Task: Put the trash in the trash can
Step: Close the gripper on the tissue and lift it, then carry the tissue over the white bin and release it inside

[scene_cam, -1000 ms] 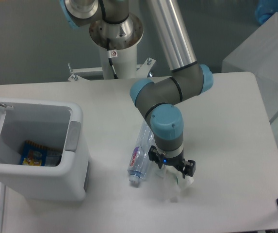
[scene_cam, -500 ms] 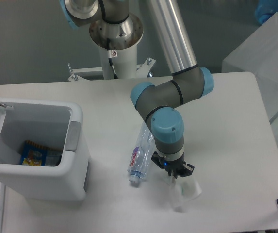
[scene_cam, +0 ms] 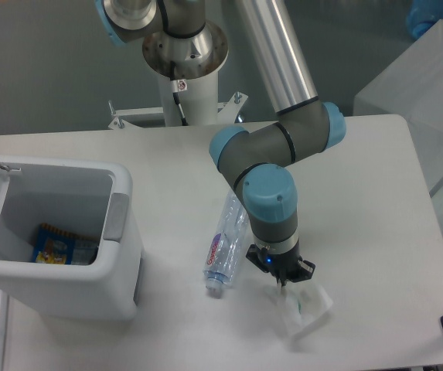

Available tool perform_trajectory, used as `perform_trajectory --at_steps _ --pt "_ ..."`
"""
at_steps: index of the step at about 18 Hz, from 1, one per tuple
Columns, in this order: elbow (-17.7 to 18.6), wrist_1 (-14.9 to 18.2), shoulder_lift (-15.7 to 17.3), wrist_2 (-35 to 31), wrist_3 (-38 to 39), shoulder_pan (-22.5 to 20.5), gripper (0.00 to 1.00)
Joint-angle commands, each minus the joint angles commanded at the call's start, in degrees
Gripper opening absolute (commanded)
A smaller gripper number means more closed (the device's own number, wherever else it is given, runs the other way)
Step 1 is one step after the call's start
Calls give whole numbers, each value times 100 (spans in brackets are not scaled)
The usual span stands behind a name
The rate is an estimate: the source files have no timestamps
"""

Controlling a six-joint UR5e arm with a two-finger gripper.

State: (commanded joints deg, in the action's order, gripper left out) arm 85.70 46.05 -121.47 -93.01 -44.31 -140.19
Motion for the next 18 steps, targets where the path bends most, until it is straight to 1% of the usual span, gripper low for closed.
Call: perform_trajectory --at_steps 1,3,5,7,8,11,14,16,18 --pt "-44 0 96 280 132 -9 0" --pt "-45 17 420 991 247 -61 0" --pt "7 26 623 1660 265 -79 0" --pt "25 26 843 2118 309 -70 0" --pt "17 26 983 2390 475 -35 0" --pt "17 26 1326 2970 748 0 0" --pt "25 35 1687 3568 757 0 0" --pt "34 35 1836 3902 766 0 0" --pt "69 35 1986 4079 766 35 0"
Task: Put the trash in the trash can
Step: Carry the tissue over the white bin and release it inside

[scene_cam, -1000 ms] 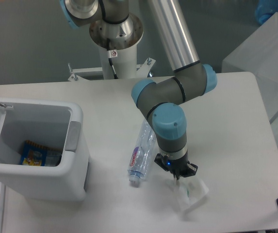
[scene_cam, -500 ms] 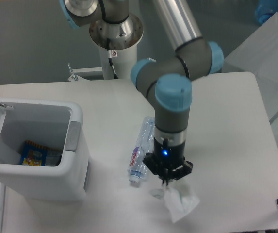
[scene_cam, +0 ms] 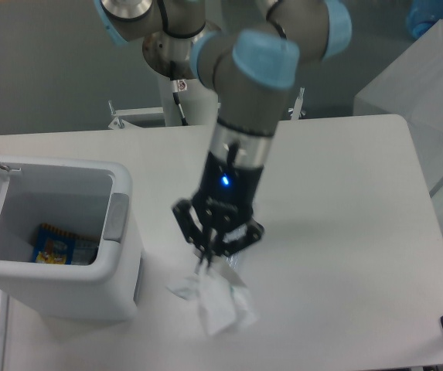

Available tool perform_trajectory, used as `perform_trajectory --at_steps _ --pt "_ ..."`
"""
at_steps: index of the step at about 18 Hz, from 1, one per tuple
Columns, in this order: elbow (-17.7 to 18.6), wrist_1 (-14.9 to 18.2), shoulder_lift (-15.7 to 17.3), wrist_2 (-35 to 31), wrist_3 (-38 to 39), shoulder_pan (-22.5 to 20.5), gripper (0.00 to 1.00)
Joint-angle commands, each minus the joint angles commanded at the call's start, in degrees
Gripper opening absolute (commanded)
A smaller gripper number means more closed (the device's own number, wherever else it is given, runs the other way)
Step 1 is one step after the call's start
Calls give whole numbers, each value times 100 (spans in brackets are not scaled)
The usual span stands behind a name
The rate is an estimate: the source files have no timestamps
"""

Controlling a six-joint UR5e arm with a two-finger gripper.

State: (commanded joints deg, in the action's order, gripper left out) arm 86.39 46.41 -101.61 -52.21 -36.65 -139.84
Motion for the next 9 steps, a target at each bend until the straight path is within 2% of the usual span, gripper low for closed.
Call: perform_trajectory --at_steps 4,6,9 --pt "105 0 272 45 53 369 0" --pt "263 0 483 45 53 518 0" --pt "466 0 616 27 35 799 0"
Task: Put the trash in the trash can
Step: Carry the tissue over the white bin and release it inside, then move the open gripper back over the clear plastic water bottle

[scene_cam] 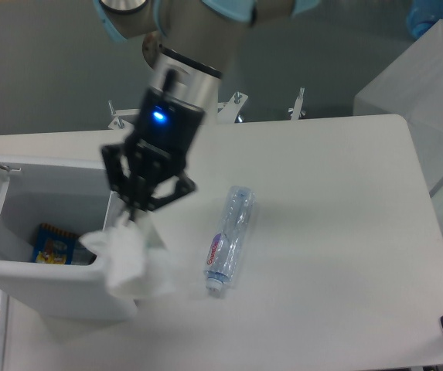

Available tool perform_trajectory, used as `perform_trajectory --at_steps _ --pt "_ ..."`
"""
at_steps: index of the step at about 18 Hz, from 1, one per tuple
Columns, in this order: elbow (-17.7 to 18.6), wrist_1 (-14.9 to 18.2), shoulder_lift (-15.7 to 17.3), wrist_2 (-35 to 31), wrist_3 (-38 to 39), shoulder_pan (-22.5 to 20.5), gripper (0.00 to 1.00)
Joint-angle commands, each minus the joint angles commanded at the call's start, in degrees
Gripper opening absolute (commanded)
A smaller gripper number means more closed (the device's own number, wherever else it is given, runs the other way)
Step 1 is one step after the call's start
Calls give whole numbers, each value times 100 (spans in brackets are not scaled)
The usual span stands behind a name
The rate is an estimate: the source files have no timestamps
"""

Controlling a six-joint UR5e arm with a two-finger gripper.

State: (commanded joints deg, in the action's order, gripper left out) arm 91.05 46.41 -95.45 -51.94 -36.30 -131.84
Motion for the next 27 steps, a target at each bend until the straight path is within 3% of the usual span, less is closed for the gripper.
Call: perform_trajectory --at_steps 3,4,7,8,9,10,12,14,17,21,27 --pt "132 0 35 0 -9 168 0" --pt "150 0 27 9 -9 237 5" --pt "220 -9 35 0 -35 361 37" --pt "220 0 35 0 0 405 39" --pt "229 0 27 -17 -9 449 47" --pt "220 -9 18 -26 -18 449 59" --pt "220 -9 0 -35 -53 449 94" --pt "212 -9 18 -35 -44 449 100" --pt "150 -9 -8 -35 -18 388 100" --pt "106 -9 -70 -26 17 -200 100" --pt "-271 131 -719 -17 210 -992 100"
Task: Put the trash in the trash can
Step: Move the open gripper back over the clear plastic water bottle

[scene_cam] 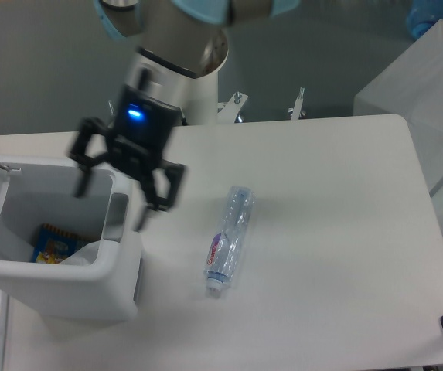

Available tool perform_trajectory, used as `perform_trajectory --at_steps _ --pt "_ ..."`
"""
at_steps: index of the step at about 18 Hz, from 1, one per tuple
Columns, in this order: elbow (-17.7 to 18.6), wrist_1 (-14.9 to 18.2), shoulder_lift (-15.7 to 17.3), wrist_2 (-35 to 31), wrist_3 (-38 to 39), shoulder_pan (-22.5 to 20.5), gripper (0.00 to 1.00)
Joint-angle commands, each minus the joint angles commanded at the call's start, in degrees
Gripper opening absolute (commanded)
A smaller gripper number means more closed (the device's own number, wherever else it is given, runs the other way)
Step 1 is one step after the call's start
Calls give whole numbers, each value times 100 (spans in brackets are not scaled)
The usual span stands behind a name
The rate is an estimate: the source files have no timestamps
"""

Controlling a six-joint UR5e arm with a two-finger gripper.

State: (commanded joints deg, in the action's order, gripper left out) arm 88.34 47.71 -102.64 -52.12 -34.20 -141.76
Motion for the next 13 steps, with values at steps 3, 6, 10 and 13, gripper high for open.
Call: perform_trajectory --at_steps 3,6,10,13 --pt "-614 666 -518 -44 124 -18 100" --pt "-1309 1738 -1063 -657 133 -1 100" --pt "-1434 2136 -1407 -1002 71 26 100" --pt "-1451 2189 -1661 -1440 62 78 100"
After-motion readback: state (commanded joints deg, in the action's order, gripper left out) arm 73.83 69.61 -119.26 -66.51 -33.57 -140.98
